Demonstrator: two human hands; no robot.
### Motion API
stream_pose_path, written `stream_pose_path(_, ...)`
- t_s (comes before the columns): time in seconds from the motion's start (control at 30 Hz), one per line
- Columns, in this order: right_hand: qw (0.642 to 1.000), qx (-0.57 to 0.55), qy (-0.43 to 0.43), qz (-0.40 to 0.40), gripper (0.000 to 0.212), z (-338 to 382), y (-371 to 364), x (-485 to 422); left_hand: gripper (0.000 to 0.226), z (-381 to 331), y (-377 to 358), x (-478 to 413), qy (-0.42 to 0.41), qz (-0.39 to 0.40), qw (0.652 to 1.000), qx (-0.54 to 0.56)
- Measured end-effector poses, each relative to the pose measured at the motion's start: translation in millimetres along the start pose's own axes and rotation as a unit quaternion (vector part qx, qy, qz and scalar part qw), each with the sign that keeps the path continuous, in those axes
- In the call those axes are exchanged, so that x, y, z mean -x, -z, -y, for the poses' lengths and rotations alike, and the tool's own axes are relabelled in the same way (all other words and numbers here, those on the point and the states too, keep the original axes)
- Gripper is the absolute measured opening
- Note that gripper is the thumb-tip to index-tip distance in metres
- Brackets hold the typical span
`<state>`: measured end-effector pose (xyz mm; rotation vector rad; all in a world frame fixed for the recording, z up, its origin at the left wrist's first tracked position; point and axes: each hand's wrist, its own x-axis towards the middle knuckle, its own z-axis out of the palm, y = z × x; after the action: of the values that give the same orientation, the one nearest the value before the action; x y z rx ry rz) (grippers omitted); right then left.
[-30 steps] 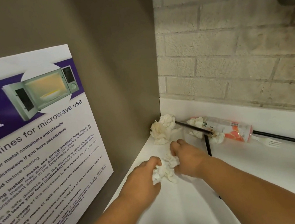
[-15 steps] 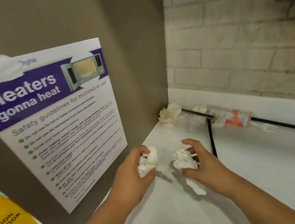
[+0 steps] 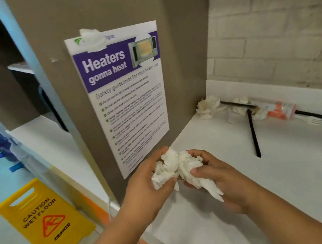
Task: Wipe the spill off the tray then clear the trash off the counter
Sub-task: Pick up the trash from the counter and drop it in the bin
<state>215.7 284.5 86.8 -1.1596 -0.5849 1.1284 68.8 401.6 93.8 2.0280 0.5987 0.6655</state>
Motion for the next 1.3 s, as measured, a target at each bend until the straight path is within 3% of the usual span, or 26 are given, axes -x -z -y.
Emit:
stream_pose_path(0.4, 0.995, -0.032, -0.015, 0.09, 0.052, -60.7, -162.5, 15.7, 0.059, 50.5, 134.6, 94.1, -0.005, -0.013, 0.997, 0.076)
stream_pose_path(0.63, 0.997, -0.046, -0.055, 0.042, 0.053, -126.2, -235.2, 0.3, 0.062, 110.5, 193.4, 137.1, 0.045, -0.046, 0.997, 0.043)
stream_pose_path(0.97, 0.98, 0.105, -0.17, -0.025, 0.044, -212.4, -221.6, -45.6, 0.056, 211.6, 188.7, 163.4, 0.166, -0.073, 0.983, -0.003)
stream_pose_path(1.3, 0.943, 0.204, -0.261, -0.045, 0.041, -389.8, -172.4, -111.8, 0.053, 392.0, 135.2, 201.3, 0.349, -0.084, 0.933, -0.026)
